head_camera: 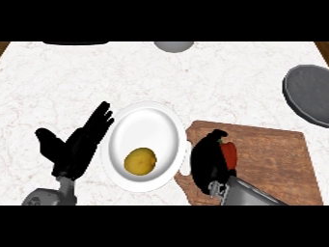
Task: Pick the bell pepper from the cutting board and place it in the pan
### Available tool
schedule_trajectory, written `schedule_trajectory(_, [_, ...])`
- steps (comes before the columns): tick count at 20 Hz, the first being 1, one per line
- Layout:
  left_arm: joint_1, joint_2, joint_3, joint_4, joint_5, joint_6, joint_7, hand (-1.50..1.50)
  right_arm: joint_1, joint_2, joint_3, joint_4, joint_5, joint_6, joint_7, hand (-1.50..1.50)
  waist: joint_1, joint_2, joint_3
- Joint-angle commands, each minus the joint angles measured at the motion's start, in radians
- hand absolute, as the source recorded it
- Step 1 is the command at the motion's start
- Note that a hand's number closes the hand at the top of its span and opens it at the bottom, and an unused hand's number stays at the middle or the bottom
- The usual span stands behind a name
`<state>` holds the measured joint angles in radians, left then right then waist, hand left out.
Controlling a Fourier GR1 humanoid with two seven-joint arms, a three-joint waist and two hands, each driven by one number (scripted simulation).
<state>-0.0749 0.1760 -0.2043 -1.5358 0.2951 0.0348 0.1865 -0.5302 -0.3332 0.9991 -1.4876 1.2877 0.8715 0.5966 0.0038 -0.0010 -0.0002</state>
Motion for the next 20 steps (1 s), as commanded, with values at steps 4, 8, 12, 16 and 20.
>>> schedule_trajectory(4, [-0.03,0.016,0.053,0.023,0.028,-0.056,0.013,0.0,-0.071,-0.095,0.037,0.081,0.083,-0.18,-0.208,1.5,0.002,0.002,0.0])
schedule_trajectory(8, [0.001,-0.015,0.021,-0.023,-0.007,-0.008,0.037,0.0,0.018,-0.02,-0.062,0.114,0.075,-0.257,-0.125,1.5,-0.004,0.002,0.001])
schedule_trajectory(12, [0.042,0.016,0.06,-0.029,0.004,-0.006,0.009,0.0,0.162,0.12,-0.406,0.044,-0.141,-0.361,0.022,1.5,-0.063,0.003,0.007])
schedule_trajectory(16, [0.05,0.005,0.038,-0.044,-0.006,-0.005,0.012,0.0,0.25,0.167,-0.566,-0.039,-0.199,-0.509,0.11,1.5,-0.055,-0.004,0.003])
schedule_trajectory(20, [0.037,-0.012,0.029,-0.028,-0.004,-0.003,0.028,0.0,0.27,0.158,-0.546,-0.213,-0.073,-0.683,0.192,1.5,-0.043,-0.008,0.001])
